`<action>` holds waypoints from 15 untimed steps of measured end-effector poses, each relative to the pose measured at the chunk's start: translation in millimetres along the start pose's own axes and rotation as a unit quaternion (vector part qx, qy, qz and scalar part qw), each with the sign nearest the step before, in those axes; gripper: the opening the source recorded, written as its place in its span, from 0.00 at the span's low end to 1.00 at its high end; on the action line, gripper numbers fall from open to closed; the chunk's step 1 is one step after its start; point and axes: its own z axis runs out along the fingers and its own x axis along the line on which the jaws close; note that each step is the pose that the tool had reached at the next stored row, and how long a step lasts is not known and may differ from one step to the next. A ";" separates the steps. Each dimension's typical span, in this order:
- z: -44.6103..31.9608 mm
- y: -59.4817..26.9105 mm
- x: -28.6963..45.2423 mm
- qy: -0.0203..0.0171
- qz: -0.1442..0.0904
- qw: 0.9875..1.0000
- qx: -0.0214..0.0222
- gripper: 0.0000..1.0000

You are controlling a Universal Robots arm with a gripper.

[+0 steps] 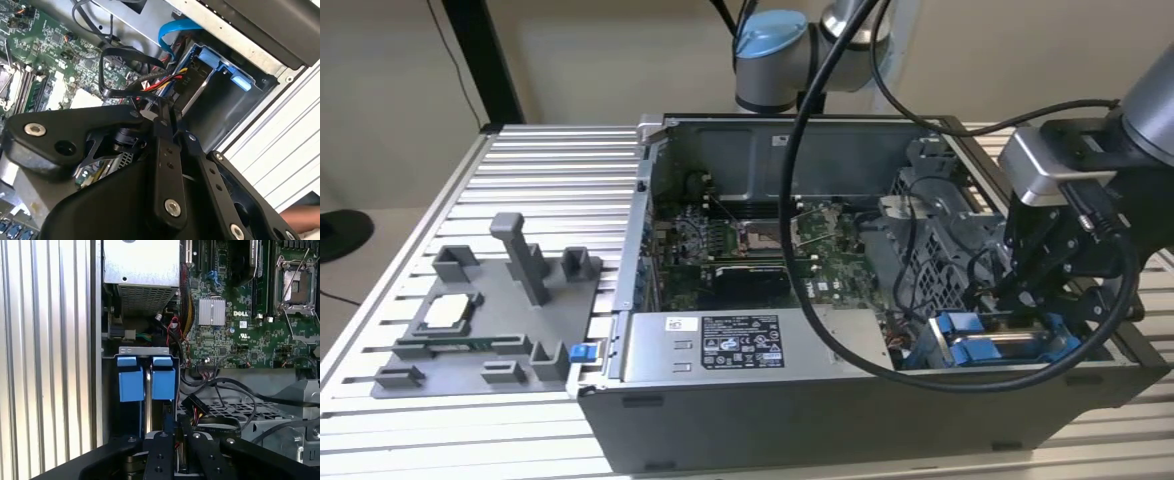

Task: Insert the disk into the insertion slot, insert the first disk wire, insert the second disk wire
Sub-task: 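Insert the second disk wire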

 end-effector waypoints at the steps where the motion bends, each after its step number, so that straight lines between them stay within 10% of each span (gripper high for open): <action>1: 0.3 0.1 0.0 0.000 0.000 1.000 0.001 0.00; 6: 1.7 -0.1 0.3 0.001 -0.001 1.000 0.009 0.00; 15: 3.4 0.0 0.6 0.001 -0.002 1.000 0.011 0.00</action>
